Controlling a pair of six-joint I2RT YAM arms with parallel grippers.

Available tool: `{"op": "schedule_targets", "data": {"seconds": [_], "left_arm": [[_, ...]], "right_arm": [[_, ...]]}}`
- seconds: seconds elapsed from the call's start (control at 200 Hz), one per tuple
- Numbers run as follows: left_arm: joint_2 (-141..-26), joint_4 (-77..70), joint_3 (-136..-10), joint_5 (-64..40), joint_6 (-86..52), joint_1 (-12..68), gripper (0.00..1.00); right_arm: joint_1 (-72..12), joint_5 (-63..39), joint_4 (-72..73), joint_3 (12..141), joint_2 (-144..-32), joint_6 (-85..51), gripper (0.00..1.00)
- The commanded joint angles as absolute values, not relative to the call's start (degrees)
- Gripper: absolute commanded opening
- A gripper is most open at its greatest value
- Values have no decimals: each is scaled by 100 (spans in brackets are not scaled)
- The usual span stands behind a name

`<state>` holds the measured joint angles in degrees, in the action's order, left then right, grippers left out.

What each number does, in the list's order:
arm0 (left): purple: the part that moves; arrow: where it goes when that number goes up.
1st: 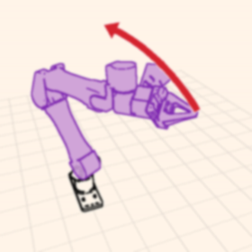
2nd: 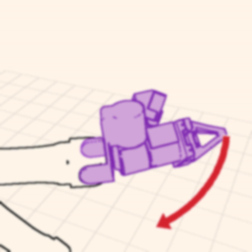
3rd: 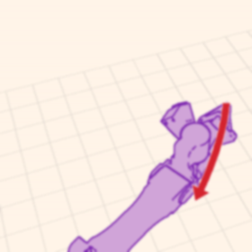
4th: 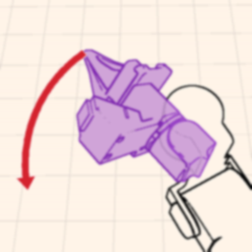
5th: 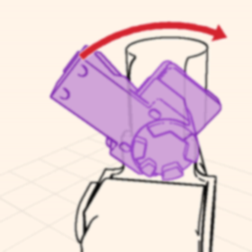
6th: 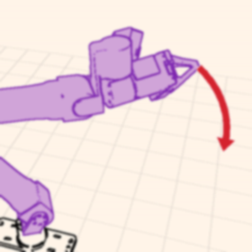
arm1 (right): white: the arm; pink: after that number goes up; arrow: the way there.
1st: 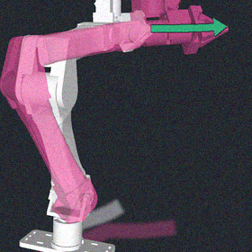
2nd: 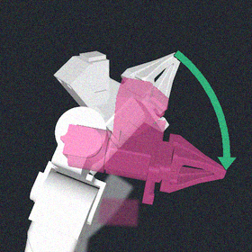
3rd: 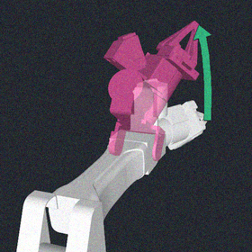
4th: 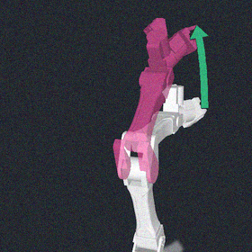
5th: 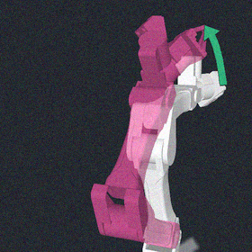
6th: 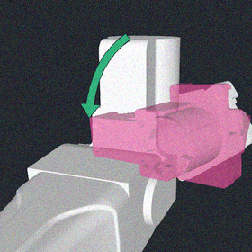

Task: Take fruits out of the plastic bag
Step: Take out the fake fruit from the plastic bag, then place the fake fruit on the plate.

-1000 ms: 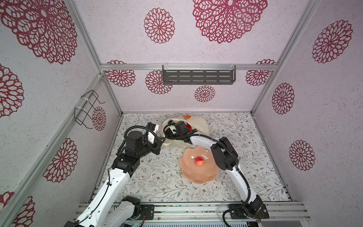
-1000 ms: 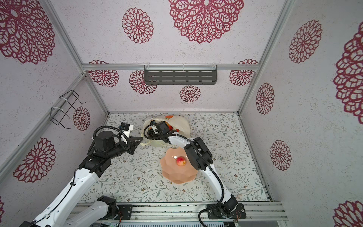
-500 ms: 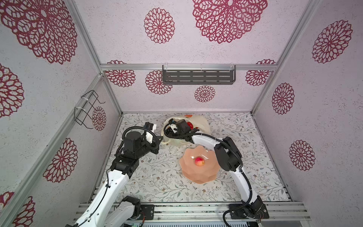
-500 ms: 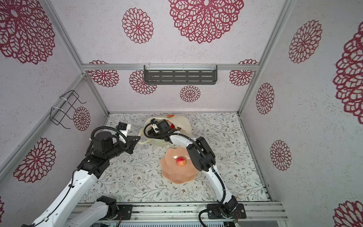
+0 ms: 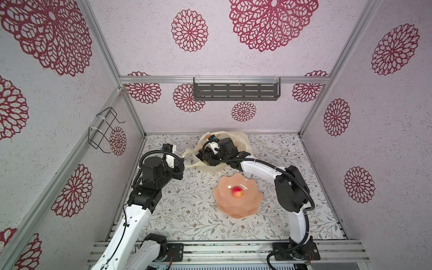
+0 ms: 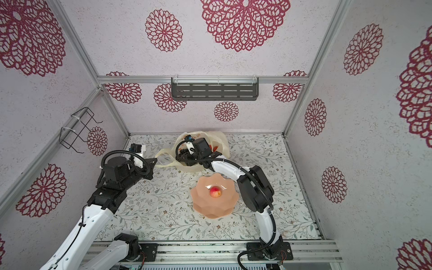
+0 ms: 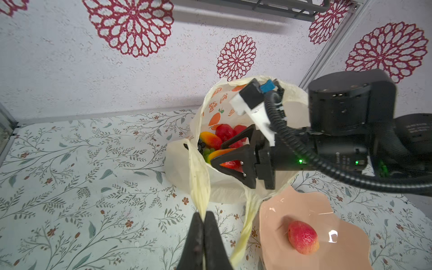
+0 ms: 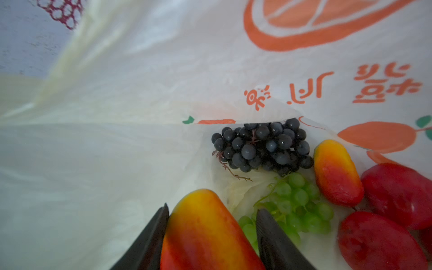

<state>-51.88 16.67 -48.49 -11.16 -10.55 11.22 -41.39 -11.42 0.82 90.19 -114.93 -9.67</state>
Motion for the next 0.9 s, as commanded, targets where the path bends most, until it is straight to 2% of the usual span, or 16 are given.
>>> {"op": "schedule_targets", "data": {"seconds": [0.0, 0.215, 0.53, 0.896], "left_arm": [[-5211, 1599, -4869, -1218, -1046, 1090, 0], [-5295, 1606, -4896, -1413, -1095, 1090, 0], [-5362, 1656, -4931, -1512, -1116, 1090, 1], [-5379, 1664, -4939, -1412, -1073, 1090, 1]], "right_arm": [[-4091, -1538, 1028, 8525, -10854, -1282, 41], [-4009, -1676, 1508, 7953, -10293, -1504, 41], [-3792, -2062, 2804, 7182, -10038, -2146, 42], [-3727, -1406, 2024, 7296, -9494, -1355, 42]]}}
